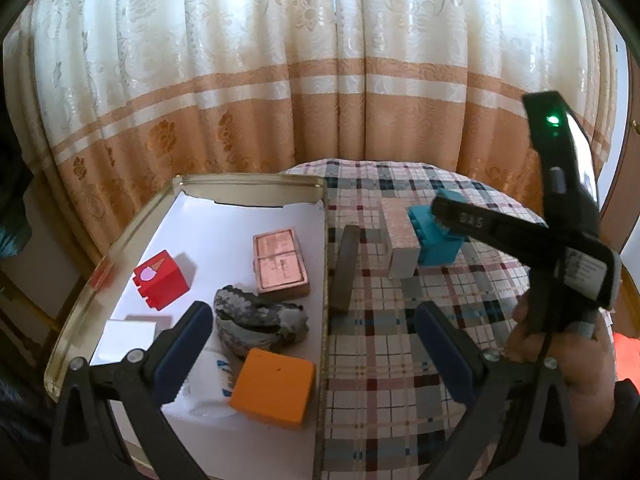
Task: Organize rigid objects
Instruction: 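Grasp the tall teal block with the right gripper, then grasp the pink patterned box with the left gripper while the right gripper holds the teal block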
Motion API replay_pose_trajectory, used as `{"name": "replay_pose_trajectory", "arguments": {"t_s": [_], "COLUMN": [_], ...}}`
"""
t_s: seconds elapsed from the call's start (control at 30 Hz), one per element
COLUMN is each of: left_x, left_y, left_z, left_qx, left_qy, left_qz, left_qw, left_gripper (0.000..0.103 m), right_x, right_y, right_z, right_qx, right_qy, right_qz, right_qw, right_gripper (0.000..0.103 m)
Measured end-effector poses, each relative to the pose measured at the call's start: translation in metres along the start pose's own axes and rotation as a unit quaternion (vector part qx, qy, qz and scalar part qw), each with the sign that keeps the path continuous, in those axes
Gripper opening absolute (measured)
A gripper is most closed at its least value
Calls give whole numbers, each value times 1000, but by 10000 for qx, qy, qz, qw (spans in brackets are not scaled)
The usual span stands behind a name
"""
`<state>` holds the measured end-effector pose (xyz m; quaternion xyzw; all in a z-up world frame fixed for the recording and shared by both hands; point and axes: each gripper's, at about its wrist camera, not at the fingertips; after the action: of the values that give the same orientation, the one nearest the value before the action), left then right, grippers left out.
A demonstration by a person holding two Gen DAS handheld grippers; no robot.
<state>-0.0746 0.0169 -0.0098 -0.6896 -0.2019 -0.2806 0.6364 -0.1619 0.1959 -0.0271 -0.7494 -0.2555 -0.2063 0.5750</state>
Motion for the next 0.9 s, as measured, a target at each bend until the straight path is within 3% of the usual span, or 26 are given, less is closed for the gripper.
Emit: {"name": "replay_pose_trajectory", "arguments": {"t_s": [0.2,0.63,0.8,0.87,0.9], "left_x": [-4,-11,-23,-31,-36], "left_y": [-3,-17,-27,-35,-38], "left_z": [9,40,51,56,58], "left_qx": [1,-155,-59,-13,-8], "left_qy": [82,354,430,462,422], "left_qz": [-43,50,1,4,-3], "left_qw": [10000,9992,9991,9989,9991], "left_gripper": [102,102,102,100,92], "right_x": [13,22,21,20,21], "right_y": [0,-6,-4,-4,-4], "right_z": [31,69,80,82,82], "right_qx": [-397,-354,-547,-581,-575], "right_qy": [4,663,631,607,613], "right_qz": [88,230,124,107,125], "right_qw": [9992,9969,9964,9964,9964], "right_gripper": [34,34,34,34,34]}}
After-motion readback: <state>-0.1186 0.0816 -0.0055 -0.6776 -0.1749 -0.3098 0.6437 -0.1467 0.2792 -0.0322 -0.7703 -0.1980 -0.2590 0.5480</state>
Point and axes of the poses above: each gripper's, at about its wrist camera, not at the fingertips, and x roughly against the way its jaws point, z to its right, y to its underside
